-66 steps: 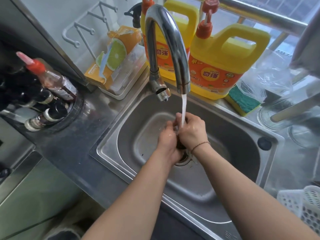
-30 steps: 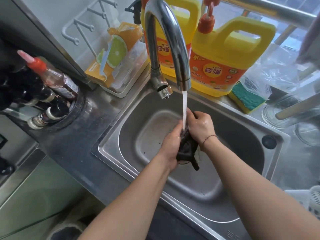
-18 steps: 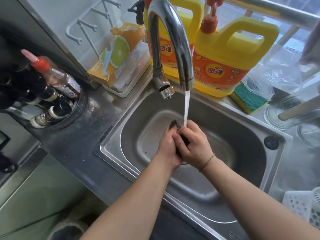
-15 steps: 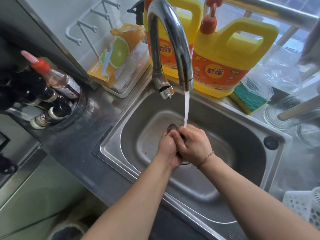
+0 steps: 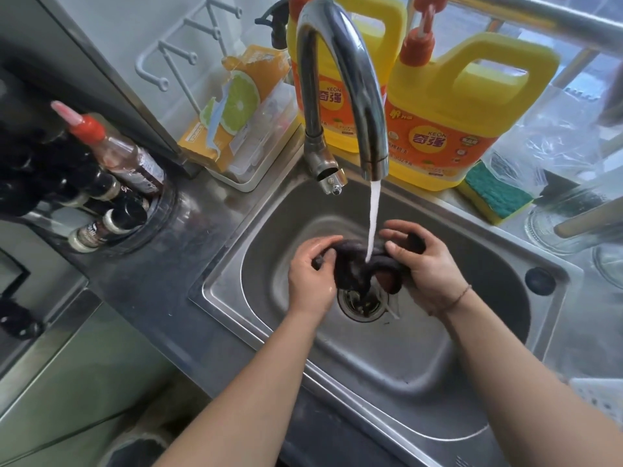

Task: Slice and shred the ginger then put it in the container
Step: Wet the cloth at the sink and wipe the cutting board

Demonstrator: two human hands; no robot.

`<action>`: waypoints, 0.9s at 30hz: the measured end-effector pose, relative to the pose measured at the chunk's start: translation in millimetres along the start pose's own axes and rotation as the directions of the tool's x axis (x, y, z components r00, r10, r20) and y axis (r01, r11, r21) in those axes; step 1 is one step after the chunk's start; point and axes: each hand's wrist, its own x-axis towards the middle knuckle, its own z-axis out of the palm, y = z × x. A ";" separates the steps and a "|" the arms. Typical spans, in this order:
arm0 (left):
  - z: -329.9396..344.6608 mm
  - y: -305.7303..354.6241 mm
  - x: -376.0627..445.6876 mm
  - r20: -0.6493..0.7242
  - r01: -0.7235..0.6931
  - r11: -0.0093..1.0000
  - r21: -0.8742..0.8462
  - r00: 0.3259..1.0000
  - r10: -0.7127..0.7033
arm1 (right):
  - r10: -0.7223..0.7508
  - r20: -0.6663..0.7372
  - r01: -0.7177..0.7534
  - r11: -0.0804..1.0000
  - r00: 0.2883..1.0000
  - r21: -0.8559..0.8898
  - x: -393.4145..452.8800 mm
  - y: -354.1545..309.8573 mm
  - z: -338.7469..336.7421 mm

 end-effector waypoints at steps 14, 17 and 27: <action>36.9 28.5 -9.0 0.220 0.559 0.760 -0.331 0.829 -0.514 | -0.624 0.008 0.447 0.552 0.782 -0.704 -9.9 36.7 49.8; 35.3 27.7 -11.4 0.166 0.471 0.871 -0.142 0.879 -0.448 | -0.358 -0.167 0.181 0.758 0.919 -0.626 -0.6 31.3 49.8; 4.9 18.3 -5.0 0.197 0.355 0.880 -0.317 0.932 -0.305 | -0.327 -0.227 0.189 0.859 0.917 -0.476 1.6 18.1 26.8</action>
